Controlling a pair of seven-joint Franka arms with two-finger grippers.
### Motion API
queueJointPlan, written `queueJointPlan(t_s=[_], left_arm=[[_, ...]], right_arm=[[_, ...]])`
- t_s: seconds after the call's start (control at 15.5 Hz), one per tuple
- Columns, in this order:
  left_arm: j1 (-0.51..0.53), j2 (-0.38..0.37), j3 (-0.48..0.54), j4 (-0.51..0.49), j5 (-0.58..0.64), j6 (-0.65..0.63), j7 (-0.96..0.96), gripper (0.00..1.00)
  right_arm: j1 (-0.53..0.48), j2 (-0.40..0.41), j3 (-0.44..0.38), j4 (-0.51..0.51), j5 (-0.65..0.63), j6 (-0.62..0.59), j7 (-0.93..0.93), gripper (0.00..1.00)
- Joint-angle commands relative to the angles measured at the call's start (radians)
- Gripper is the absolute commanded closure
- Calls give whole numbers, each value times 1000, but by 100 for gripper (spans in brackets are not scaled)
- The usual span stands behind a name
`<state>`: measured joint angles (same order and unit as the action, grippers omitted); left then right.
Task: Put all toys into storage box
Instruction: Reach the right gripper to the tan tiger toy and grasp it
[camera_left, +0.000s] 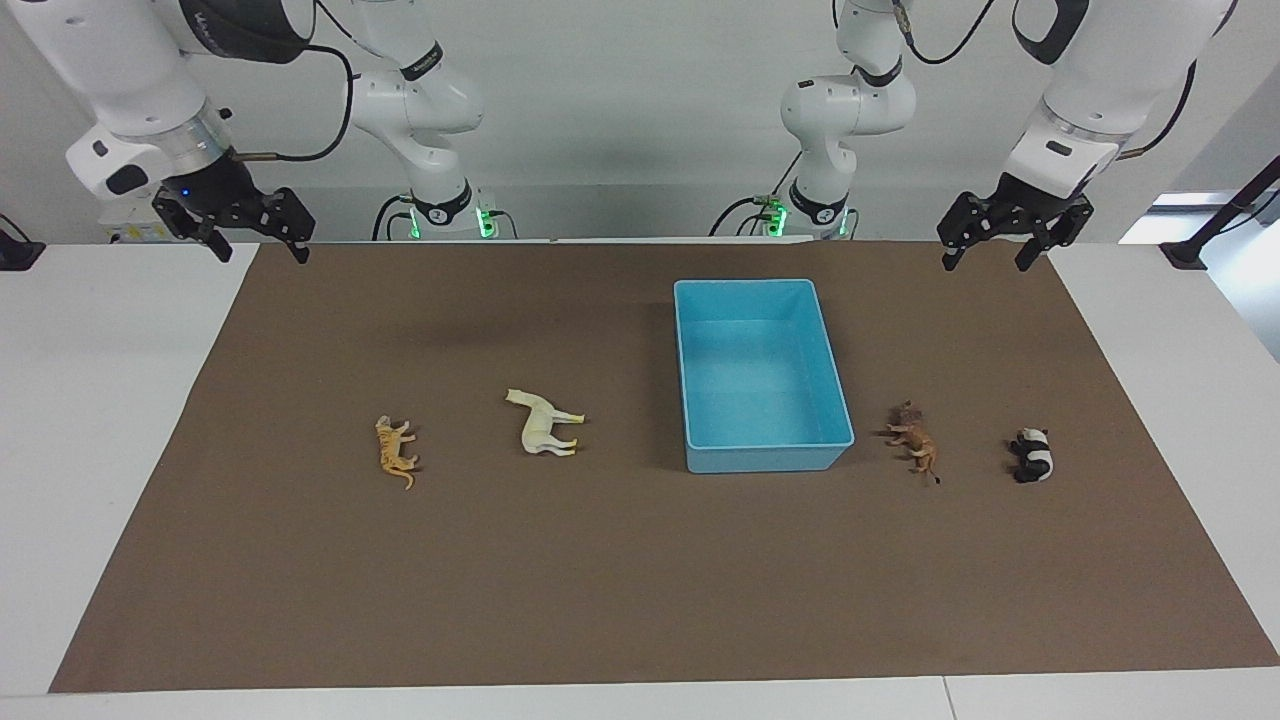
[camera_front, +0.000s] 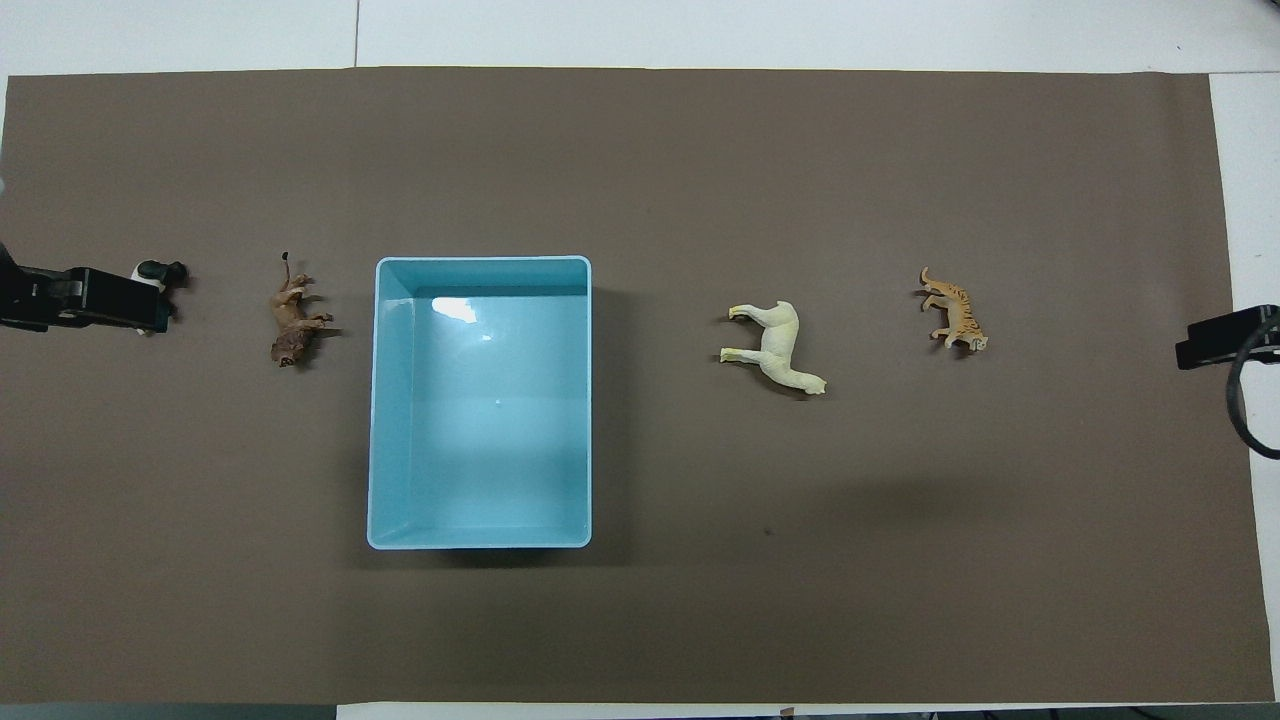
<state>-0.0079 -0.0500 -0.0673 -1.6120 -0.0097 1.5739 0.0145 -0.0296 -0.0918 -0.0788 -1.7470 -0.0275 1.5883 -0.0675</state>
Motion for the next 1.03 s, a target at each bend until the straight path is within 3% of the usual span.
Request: queueJointPlan(t_s=[0.0,0.39,0.97], left_arm=[[8,-27,-2,-28,-3,-3,5,0],[8,-27,-2,-28,-1,-3,5,0],[8,-28,-2,-28,-3,-3,5,0]], right_arm=[[37,-6,5,-123,-5,123,50,0],[59,113,5,-204,50,326,66,0],[85,216,7,-259,52,550,19,0]])
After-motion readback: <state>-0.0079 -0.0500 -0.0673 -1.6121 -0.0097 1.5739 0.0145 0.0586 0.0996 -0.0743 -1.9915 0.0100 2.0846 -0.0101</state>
